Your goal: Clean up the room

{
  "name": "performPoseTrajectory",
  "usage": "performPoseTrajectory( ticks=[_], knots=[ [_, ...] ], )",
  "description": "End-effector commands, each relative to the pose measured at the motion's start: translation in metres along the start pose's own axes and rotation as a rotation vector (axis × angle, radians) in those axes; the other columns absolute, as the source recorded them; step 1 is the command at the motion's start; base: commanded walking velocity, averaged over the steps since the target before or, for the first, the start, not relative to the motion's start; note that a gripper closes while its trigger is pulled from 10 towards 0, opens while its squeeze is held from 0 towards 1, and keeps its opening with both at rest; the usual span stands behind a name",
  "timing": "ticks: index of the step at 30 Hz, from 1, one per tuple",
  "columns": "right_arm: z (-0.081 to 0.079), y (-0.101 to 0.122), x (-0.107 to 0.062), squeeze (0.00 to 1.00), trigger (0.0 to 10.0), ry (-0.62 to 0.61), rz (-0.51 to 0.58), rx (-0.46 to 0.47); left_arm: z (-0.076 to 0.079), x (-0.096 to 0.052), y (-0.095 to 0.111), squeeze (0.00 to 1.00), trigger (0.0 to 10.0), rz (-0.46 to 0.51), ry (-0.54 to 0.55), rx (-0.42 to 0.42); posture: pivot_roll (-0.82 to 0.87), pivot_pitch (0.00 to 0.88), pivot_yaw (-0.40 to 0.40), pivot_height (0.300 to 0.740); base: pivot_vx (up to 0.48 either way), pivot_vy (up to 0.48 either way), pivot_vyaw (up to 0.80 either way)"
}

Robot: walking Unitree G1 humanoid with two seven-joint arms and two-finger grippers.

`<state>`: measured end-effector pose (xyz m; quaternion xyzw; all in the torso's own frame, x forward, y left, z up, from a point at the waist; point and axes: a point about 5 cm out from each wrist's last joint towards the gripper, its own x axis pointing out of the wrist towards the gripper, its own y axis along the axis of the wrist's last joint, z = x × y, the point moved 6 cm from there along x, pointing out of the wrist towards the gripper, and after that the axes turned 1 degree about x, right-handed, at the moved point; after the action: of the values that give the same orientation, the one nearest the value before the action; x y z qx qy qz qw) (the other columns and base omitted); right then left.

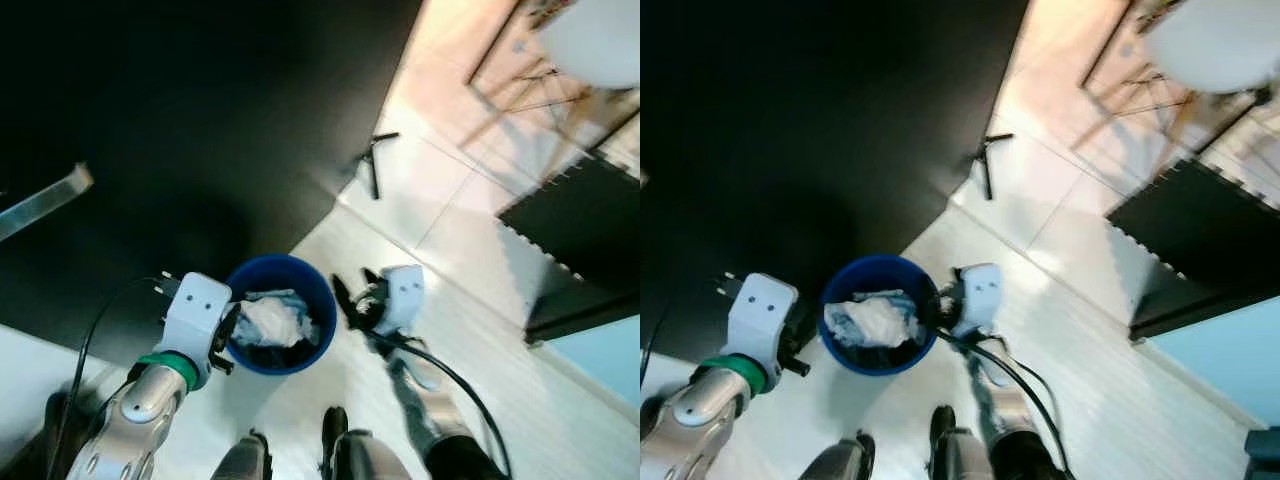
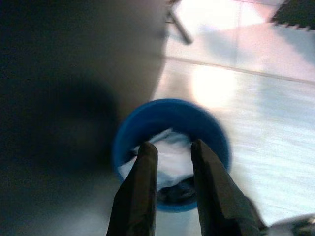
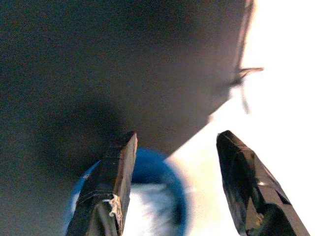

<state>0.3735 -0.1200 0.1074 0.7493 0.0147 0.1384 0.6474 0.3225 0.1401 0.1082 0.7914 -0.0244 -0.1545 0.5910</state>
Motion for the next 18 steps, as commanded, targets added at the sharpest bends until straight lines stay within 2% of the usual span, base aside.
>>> performPoseTrajectory(
  ticks=[1, 4, 9, 11, 12, 15, 18],
  knots=[
    [0.006, 0.008, -0.004, 0.00, 10.0, -0.035, 0.034, -0.005, 0.006, 0.003, -0.013, 0.00, 10.0, -0.039, -0.017, -0.023, 0.05, 0.159, 0.004, 0.740, 0.000, 0.000, 0.00],
    [0.015, 0.021, -0.005, 0.00, 10.0, -0.079, 0.079, -0.009, 0.006, 0.011, -0.007, 0.00, 10.0, -0.016, -0.010, -0.070, 0.04, 0.135, 0.012, 0.740, 0.000, 0.000, 0.00],
    [0.017, 0.027, -0.003, 0.00, 10.0, -0.107, 0.102, -0.004, 0.004, 0.023, 0.001, 0.00, 10.0, 0.028, 0.016, -0.088, 0.04, 0.091, 0.018, 0.740, 0.000, 0.000, 0.00],
    [0.014, 0.026, -0.001, 0.00, 10.0, -0.104, 0.101, -0.002, 0.002, 0.025, 0.003, 0.00, 10.0, 0.045, 0.042, -0.088, 0.05, 0.072, 0.015, 0.740, 0.000, 0.000, 0.00],
    [0.009, 0.027, 0.002, 0.00, 10.0, -0.092, 0.101, 0.002, -0.001, 0.029, 0.005, 0.00, 10.0, 0.061, 0.073, -0.085, 0.05, 0.035, 0.007, 0.740, 0.000, 0.000, 0.00],
    [0.000, 0.030, 0.007, 0.00, 10.0, -0.065, 0.100, 0.013, -0.007, 0.033, 0.006, 0.00, 10.0, 0.083, 0.130, -0.079, 0.06, 0.025, -0.002, 0.740, 0.000, 0.000, 0.00],
    [-0.018, 0.031, 0.014, 0.00, 10.0, 0.039, 0.081, -0.009, -0.017, 0.035, 0.007, 0.00, 10.0, 0.105, 0.207, -0.049, 0.07, 0.016, -0.015, 0.740, 0.000, 0.000, 0.00]
  ],
)
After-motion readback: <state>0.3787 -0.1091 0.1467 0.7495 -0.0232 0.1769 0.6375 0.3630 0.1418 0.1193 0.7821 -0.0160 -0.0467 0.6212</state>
